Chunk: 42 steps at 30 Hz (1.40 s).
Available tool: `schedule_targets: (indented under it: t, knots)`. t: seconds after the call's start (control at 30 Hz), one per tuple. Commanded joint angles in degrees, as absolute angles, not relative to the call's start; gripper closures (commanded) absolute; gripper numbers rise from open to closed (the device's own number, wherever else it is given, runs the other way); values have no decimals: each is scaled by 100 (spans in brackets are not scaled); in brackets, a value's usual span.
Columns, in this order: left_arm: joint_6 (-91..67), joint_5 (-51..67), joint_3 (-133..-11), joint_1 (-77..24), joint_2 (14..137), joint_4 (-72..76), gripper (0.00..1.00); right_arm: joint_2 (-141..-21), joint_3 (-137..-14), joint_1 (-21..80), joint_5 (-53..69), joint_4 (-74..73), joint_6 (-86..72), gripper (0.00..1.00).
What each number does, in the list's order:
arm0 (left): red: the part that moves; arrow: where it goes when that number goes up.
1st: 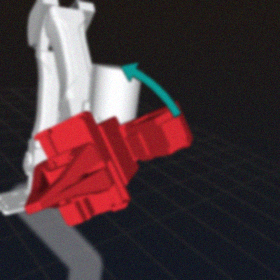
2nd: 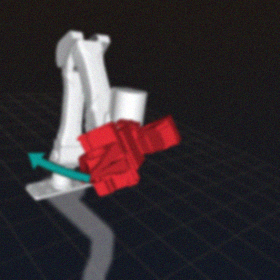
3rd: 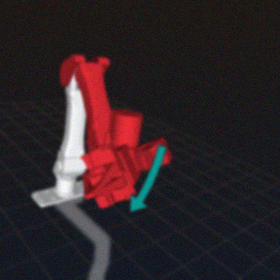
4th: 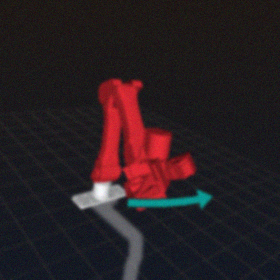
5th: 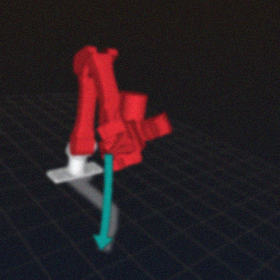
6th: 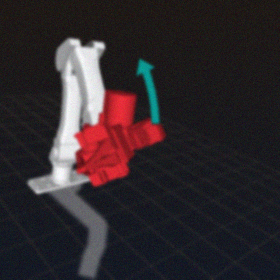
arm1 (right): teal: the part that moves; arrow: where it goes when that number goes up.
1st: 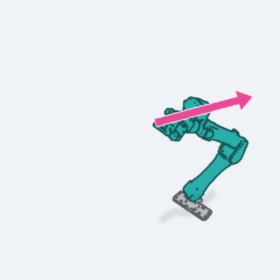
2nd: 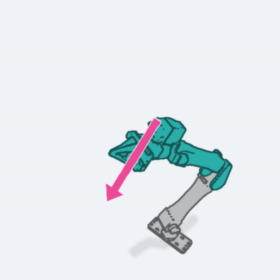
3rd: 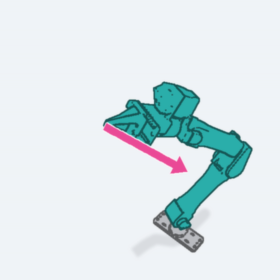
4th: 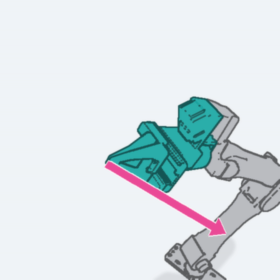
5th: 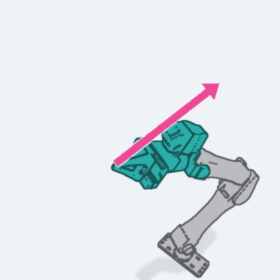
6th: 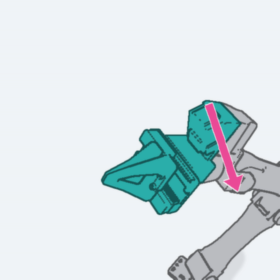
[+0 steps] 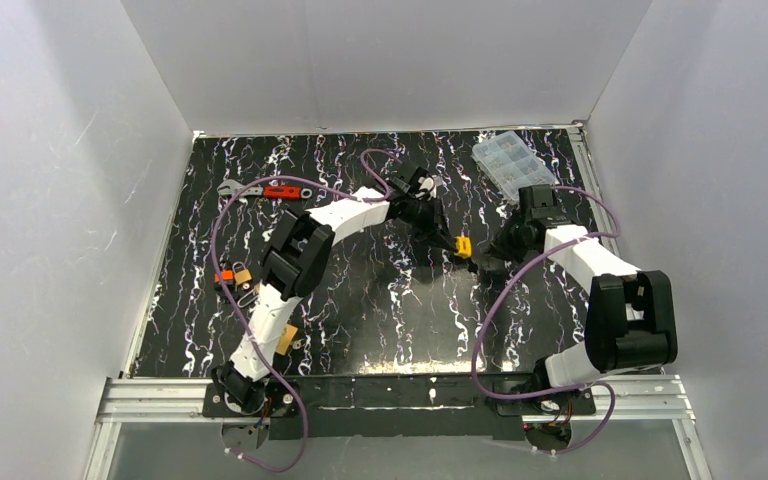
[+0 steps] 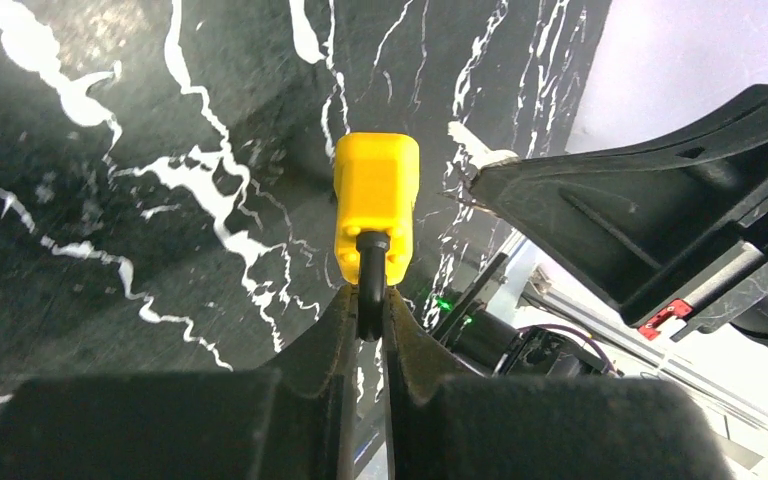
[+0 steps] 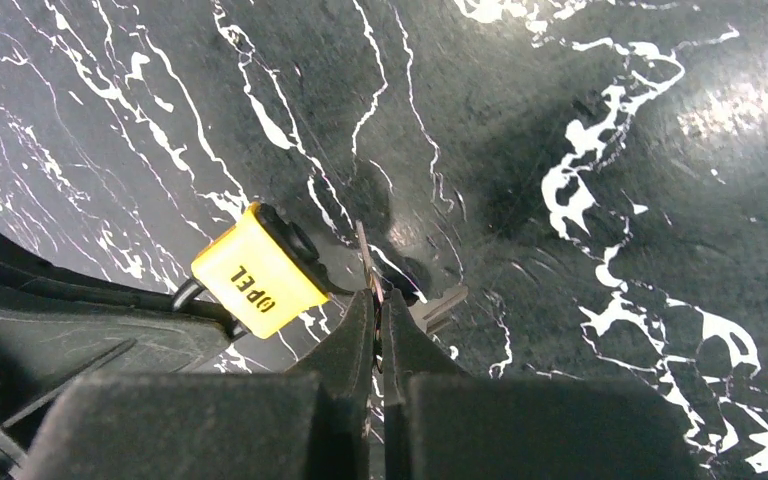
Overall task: Lock with the key
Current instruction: Place the key at the center of the board.
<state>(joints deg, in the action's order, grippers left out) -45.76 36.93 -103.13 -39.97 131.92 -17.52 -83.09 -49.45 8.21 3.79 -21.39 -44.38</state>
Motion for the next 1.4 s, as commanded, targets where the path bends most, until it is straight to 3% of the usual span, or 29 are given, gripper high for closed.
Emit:
schedule_targets:
  t: [0.0,0.1,0.43,0.57,0.63,0.83,0.93,1.07,1.1,1.37]
  knots:
    - [-4579,4172,-10809,-4009,13324,-1977,100,-8539,-5365,793,373,-1957,-4242,99]
    - [-4387,4027,-10939,-3977,13404,-2388,92,-8685,-5406,804,461,-1913,-4225,99]
    - [-3779,3483,-11482,-3830,13534,-3470,40,-9196,-5611,944,726,-1864,-4177,99]
    - [-3313,2790,-11661,-3742,13274,-4101,29,-9253,-5697,1005,697,-1925,-4165,99]
    - [-3087,2428,-11722,-3711,13067,-4414,27,-9232,-5706,1058,707,-1924,-4162,97]
    - [-2728,1426,-10987,-3678,11909,-4751,20,-9102,-5784,1371,506,-2086,-4150,73]
    - [-2609,1063,-10209,-3642,10975,-4706,16,-8961,-5804,1395,426,-2177,-4089,54]
    - [-2549,753,-8980,-3537,9667,-4663,13,-8672,-6014,1505,293,-2426,-3874,39]
    - [-2650,376,-8182,-3348,8658,-4755,12,-8367,-6216,1905,120,-2611,-3683,35]
    - [-2829,-434,-6724,-2067,6370,-5518,9,-8418,-6860,3902,68,-2285,-3268,32]
